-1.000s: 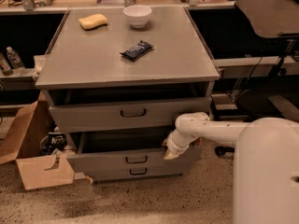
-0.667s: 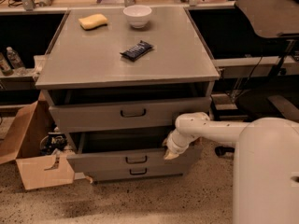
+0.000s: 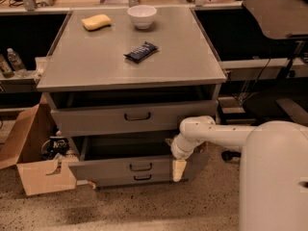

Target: Open middle drawer

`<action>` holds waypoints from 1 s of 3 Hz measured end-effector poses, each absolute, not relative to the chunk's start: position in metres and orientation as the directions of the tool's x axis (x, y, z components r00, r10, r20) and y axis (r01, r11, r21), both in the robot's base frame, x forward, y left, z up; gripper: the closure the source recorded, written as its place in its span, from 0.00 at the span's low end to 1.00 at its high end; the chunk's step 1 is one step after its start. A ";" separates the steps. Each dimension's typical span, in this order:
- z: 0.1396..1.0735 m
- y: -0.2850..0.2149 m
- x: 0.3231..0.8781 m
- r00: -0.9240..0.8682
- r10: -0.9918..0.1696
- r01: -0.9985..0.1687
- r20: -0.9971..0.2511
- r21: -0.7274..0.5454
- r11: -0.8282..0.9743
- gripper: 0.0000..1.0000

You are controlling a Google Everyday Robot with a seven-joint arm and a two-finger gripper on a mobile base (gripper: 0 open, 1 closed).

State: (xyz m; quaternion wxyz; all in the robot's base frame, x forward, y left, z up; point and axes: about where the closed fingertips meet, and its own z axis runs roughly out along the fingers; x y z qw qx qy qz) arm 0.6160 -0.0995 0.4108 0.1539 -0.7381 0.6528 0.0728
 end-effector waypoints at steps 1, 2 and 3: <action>0.411 -0.100 0.616 0.137 -0.941 -0.986 -0.308 -0.132 -0.100 0.00; 0.402 -0.102 0.589 0.138 -0.941 -0.989 -0.308 -0.097 -0.114 0.00; 0.397 -0.103 0.559 0.142 -0.945 -0.990 -0.296 -0.064 -0.129 0.18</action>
Offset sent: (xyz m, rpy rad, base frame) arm -0.0648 -0.0074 -0.0179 -0.0132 0.0810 0.0280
